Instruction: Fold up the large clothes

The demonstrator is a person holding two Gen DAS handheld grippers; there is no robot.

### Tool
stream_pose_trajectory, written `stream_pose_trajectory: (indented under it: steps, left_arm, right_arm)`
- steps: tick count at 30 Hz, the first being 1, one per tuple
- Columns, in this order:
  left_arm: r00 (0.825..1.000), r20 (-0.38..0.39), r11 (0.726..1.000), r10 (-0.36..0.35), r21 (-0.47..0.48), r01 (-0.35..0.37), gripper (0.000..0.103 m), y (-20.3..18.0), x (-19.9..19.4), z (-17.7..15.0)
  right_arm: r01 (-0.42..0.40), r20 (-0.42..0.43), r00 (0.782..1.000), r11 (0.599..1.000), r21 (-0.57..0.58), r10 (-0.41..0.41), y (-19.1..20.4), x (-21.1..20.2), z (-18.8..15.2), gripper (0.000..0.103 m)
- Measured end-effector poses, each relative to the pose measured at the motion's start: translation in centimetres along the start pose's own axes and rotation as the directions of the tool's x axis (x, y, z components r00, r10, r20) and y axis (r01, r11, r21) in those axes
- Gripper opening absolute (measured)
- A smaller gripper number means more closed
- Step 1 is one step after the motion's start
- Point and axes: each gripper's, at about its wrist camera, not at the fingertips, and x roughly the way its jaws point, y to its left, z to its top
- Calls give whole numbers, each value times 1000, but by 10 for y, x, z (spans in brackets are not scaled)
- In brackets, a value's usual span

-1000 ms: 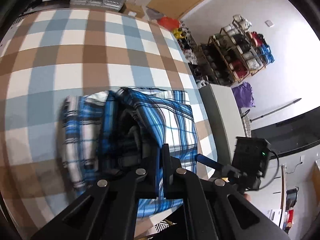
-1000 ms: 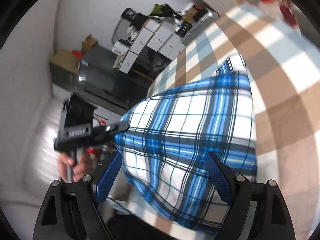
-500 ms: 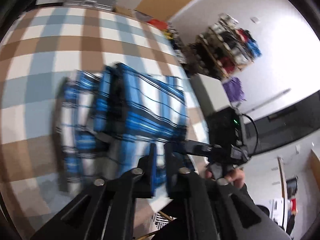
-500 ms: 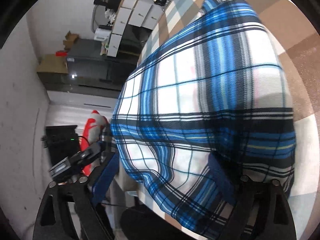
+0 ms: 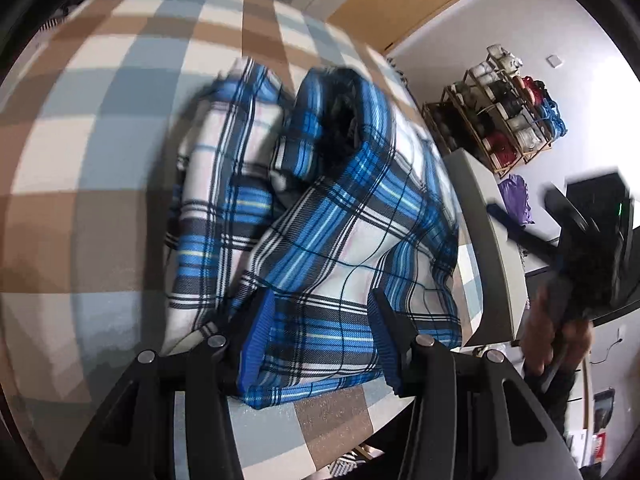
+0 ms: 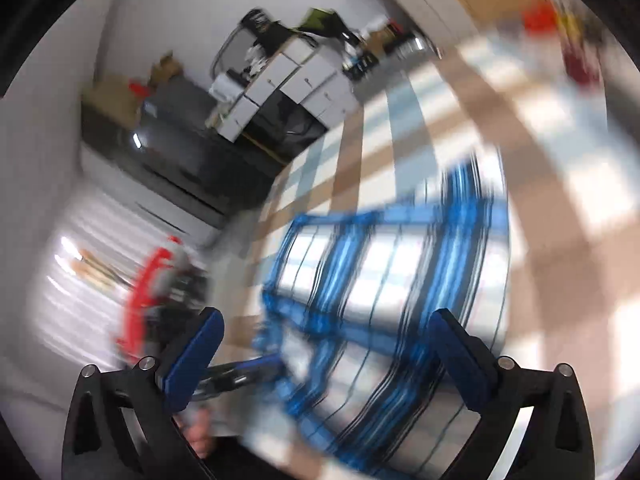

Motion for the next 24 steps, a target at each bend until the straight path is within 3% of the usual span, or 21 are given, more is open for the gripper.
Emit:
stream_pose_trajectory:
  steps: [3,4,5,6,8,12,14,15,16,17,18,20,21,22,24]
  left_arm:
    - [995,96,996,42,71,-49,44,-8,-17,-1]
    - [993,109,996,35,83,-44,54,-8,-20,-1]
    - [993,113,995,18,96,-29,75,-8,-19,-1]
    - [994,107,994,-6,113,-6,83,-7,-16,0]
    - [997,72,990,-21,140,11,84,-6,-9,1]
    - [999,-18,981,-50,185,53,84,-4,14,10]
    - [997,-55,978,-63,195,72,84,-5,27,15]
    - [996,-74,978,-56,196,70,84,-4,32,18]
    - [994,-89,977,-55,202,72,84,-3,33,17]
    - [993,-99,974,-60,210,80,82,-3,36,18]
    - [993,-103,975,-58,207,78,77,-2,38,18]
    - [989,-132,978,-69,189,94,26,3,39,19]
    - [985,-150,981,-81,164,105,15,8,37,16]
    - [982,-161,984,-96,131,117,7,15,37,14]
    - [973,-169,984,-159,56,170,5,28,35,15]
  right_arm:
    - [117,-95,985,959,-259,-146,42,37,33,103]
    - [117,-139,976,937,-329,-171,52,54,43,103]
    - [95,-195,964,921,-378,-179,59,73,53,103]
    - [80,-241,952,910,-407,-192,61,87,57,103]
    - [35,-340,917,891,-453,-209,62,119,66,102]
    - [-17,-438,866,862,-507,-241,48,153,71,100]
    - [-55,-492,843,875,-481,-218,41,167,73,82]
    - [-78,-525,830,894,-442,-187,36,173,75,79]
    - [-102,-552,820,912,-398,-149,32,179,76,66]
    - [-125,-563,818,921,-369,-114,31,182,77,49]
    - [-128,-553,827,921,-367,-105,32,181,78,41]
    - [-123,-496,865,926,-358,-77,33,172,78,23]
    - [-123,-473,878,924,-363,-69,36,166,77,20]
    - [-111,-443,894,924,-367,-68,39,159,77,17]
    - [-104,-387,921,929,-354,-45,46,147,77,13]
